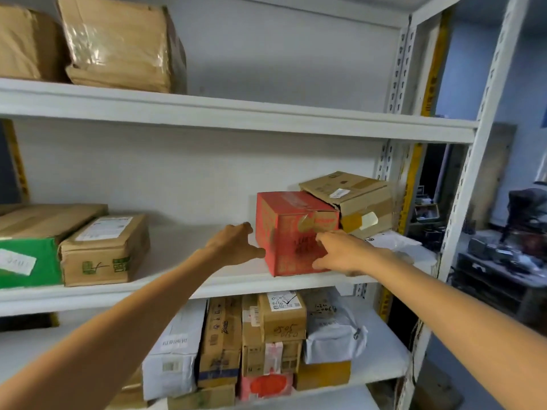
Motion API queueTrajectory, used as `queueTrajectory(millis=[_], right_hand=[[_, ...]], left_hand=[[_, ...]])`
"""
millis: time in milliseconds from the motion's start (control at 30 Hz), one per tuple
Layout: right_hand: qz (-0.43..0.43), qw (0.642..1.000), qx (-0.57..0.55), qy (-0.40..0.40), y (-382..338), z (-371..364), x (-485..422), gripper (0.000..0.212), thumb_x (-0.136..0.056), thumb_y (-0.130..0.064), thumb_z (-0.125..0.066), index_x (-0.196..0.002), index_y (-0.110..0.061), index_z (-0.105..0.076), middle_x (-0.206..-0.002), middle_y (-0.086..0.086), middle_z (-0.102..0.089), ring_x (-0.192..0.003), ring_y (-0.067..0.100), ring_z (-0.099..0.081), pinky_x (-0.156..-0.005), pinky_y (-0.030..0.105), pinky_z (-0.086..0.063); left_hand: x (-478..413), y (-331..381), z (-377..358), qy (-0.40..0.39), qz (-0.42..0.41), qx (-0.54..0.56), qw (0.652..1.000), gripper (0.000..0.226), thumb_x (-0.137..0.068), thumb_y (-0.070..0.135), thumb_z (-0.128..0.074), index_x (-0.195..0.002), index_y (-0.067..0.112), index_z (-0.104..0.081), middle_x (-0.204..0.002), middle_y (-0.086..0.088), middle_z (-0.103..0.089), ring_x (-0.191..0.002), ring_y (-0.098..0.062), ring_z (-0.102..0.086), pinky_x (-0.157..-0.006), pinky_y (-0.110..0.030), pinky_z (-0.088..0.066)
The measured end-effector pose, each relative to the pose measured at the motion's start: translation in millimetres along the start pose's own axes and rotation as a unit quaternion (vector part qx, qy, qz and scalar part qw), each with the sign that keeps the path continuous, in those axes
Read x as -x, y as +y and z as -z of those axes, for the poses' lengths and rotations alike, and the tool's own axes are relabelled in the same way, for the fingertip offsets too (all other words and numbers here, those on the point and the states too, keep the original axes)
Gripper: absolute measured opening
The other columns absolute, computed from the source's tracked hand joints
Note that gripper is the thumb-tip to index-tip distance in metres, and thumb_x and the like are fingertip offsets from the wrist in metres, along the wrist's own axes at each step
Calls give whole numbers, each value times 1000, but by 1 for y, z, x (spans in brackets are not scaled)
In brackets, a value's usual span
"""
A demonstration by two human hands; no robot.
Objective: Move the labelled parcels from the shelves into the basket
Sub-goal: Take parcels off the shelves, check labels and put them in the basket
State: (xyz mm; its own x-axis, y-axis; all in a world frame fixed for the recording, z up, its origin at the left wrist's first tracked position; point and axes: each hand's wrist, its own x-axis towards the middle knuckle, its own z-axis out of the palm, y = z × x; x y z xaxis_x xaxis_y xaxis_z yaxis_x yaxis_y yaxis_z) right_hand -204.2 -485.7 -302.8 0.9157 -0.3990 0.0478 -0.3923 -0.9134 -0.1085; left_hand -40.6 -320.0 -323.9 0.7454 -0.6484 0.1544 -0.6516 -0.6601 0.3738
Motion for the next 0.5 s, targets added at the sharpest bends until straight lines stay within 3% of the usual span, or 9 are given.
queueTrajectory(millis=[133,200,300,367,433,500], right_hand=[[-6,999,-20,47,43,9,-17,35,-88,-33,-64,-112,-15,-46,-98,0,-56,-85,16,-58,-63,31,-46],[-11,997,-43,62,60,11,-29,36,-86,-31,-65,-112,-15,-46,-99,1,-58,-86,17,-59,-66,32,-48],[-6,991,-109,71,73,8,-46,31,-84,-28,-67,-106,-13,-50,-105,6,-60,-90,19,-58,-74,34,-51],[3,983,-172,70,74,-2,-52,31,-86,-28,-68,-104,-12,-49,-100,6,-61,-84,16,-57,-67,30,-48],[10,972,-219,80,71,-11,-55,49,-87,-27,-67,-123,-7,-41,-91,1,-57,-75,11,-55,-55,24,-43],[25,964,-241,106,68,-18,-59,54,-86,-27,-68,-127,-7,-38,-84,-4,-51,-69,5,-50,-49,19,-36]], left_hand=[[-19,33,-3,40,-11,49,998,87,-79,41,-72,-147,21,-21,-124,-12,-56,-110,-30,-56,-89,-41,-49],[-31,43,-7,63,-24,46,997,91,-79,39,-73,-150,30,-16,-127,-13,-54,-114,-32,-54,-92,-42,-48],[-42,51,-20,63,-50,79,994,75,-82,29,-71,-144,31,-28,-124,-9,-57,-113,-31,-55,-91,-44,-50],[-45,55,-28,92,-57,131,985,61,-83,24,-72,-133,25,-38,-114,-4,-62,-105,-30,-60,-87,-43,-52],[-47,55,-33,138,-73,154,976,48,-83,26,-72,-122,22,-44,-108,-3,-66,-98,-29,-63,-83,-41,-53],[-47,52,-33,190,-83,183,961,33,-84,31,-71,-104,27,-46,-96,3,-67,-88,-25,-65,-72,-35,-53]])
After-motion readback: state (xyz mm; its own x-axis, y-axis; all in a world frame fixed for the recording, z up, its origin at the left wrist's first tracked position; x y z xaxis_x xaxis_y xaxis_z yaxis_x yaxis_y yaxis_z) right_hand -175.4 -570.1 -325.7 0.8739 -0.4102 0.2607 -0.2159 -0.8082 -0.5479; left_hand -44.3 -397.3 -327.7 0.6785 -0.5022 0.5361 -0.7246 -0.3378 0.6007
